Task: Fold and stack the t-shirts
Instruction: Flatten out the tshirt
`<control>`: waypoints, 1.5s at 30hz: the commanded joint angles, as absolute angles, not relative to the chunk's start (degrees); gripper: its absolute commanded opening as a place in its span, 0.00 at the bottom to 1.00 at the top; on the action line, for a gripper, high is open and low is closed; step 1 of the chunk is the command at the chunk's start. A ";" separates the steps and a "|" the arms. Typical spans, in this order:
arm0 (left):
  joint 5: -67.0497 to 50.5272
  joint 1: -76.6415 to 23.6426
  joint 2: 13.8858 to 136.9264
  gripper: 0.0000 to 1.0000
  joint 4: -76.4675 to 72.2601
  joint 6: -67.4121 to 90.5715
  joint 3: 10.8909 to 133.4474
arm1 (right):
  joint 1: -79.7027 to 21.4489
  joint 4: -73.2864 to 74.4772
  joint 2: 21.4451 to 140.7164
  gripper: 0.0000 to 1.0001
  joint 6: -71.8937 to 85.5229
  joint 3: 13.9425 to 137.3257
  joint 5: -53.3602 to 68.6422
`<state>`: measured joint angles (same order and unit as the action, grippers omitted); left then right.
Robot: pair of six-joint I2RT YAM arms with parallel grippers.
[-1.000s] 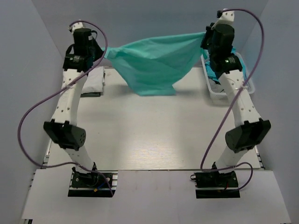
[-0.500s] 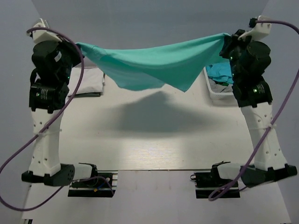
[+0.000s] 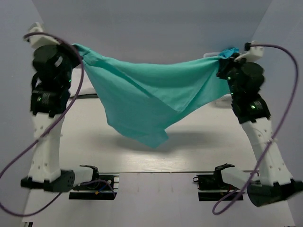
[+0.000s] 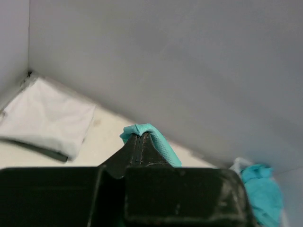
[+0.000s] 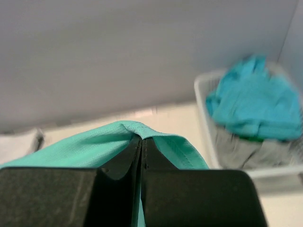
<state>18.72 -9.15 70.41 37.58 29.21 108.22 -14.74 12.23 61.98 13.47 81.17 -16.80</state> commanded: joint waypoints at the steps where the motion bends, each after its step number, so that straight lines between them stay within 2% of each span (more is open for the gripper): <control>1: 20.65 -8.88 81.19 0.00 40.08 31.19 102.75 | -14.41 12.74 69.42 0.00 19.41 75.77 -13.45; 7: 21.88 -5.98 97.36 0.00 36.74 34.10 96.25 | -14.33 8.18 87.25 0.00 21.97 71.98 -7.92; 9: 21.88 -5.19 102.72 0.12 35.95 34.10 98.33 | -14.50 9.57 94.63 0.00 21.19 76.36 -7.31; 10: 21.19 -4.49 105.79 0.19 37.34 33.58 100.44 | -14.33 10.62 99.53 0.10 20.57 78.12 -6.60; 11: 20.05 -3.96 111.91 0.39 40.22 33.57 105.59 | -14.33 14.03 104.45 0.34 19.26 84.83 -5.37; 12: 19.26 -3.96 114.84 0.48 42.25 33.57 108.69 | -14.33 15.45 106.68 0.47 18.73 87.16 -5.01; 14: 18.63 -3.96 119.86 0.59 47.08 32.78 114.58 | -14.50 19.57 113.19 0.73 17.40 93.50 -4.57; 15: 18.63 -3.96 122.93 0.76 48.50 32.78 119.57 | -14.41 20.47 114.16 0.76 17.23 96.65 -4.40; 17: 18.63 -3.96 123.66 1.00 48.87 30.60 121.63 | -14.50 21.18 115.57 0.88 16.09 99.22 -3.61; 21: 15.21 -3.96 117.79 1.00 43.17 27.86 113.93 | -14.41 19.87 112.16 0.90 15.82 96.09 -2.72; 25: 6.02 -5.80 110.23 1.00 39.99 24.97 104.70 | -14.68 19.95 108.29 0.90 15.91 90.55 -0.63; 27: 0.46 -6.32 106.45 1.00 38.16 26.01 98.02 | -14.59 18.21 105.75 0.90 16.69 86.85 -0.62; 28: -2.52 -6.85 105.13 1.00 37.27 26.02 95.47 | -14.94 17.15 104.95 0.90 17.48 81.18 -0.62; 33: -7.99 -9.48 100.28 1.00 29.89 30.75 76.75 | -14.33 11.78 103.18 0.90 19.16 74.62 5.18; 39: -5.45 -13.09 105.01 1.00 31.63 31.82 74.00 | -14.85 11.25 105.90 0.90 20.30 71.73 7.20; 45: -3.52 -13.62 111.52 1.00 32.34 32.34 79.09 | -14.59 11.69 104.94 0.90 22.50 64.87 7.03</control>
<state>-4.80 -13.69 110.28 33.50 31.79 75.31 -14.74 12.01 106.00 20.67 68.05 6.02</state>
